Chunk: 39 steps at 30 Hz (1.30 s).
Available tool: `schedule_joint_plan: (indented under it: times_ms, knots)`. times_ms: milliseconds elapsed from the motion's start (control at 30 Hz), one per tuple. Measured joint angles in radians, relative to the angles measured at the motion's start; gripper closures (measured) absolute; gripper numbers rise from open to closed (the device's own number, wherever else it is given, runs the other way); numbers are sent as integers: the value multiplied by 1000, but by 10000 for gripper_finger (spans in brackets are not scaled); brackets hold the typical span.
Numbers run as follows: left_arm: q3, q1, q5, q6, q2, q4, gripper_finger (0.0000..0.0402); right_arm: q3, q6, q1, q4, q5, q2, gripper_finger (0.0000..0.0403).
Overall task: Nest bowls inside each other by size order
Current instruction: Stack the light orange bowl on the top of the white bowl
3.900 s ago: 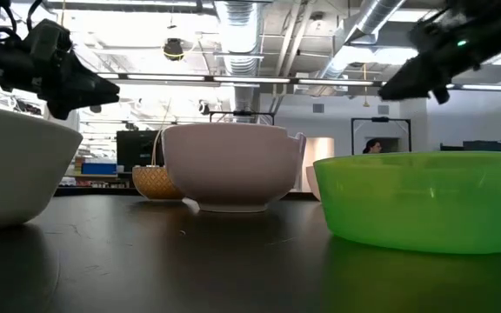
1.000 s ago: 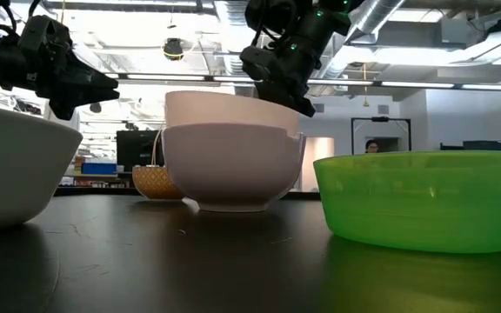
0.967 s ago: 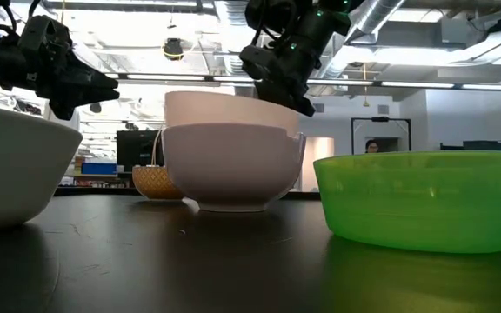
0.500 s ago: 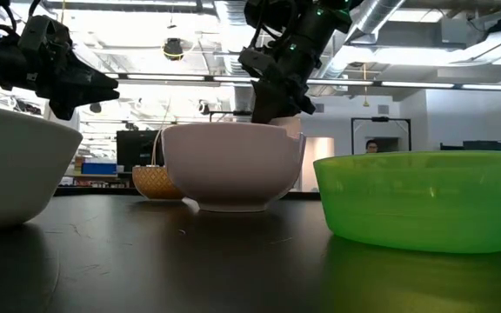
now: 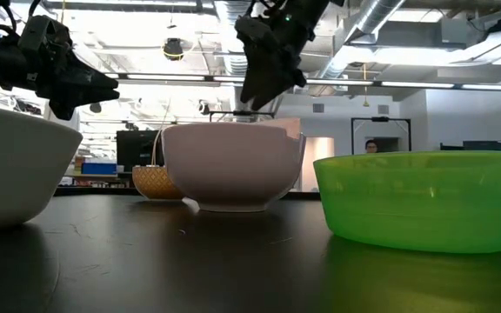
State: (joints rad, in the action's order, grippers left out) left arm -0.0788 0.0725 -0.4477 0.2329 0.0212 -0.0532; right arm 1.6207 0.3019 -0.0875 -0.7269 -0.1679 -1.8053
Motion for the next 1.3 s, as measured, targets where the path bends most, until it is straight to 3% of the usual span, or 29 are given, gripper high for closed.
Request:
schedule_joint_plan:
  times_ms: [133,367,700,1100,1300]
  knots:
    - [0,0,0,0,0,0,274,0,-12,26,-45,-141,0,237]
    - [0,0,0,-2,0,0,274,-52,-3,106,4,-337,-1,387]
    - [0,0,-2,0,0,0,274,-175,65,113,83,-422,0,394]
    - [0,0,-2,18,0,0,274,-204,67,108,106,-408,-3,394]
    - [0,0,-2,19,0,0,274,-206,26,113,116,-403,-66,394]
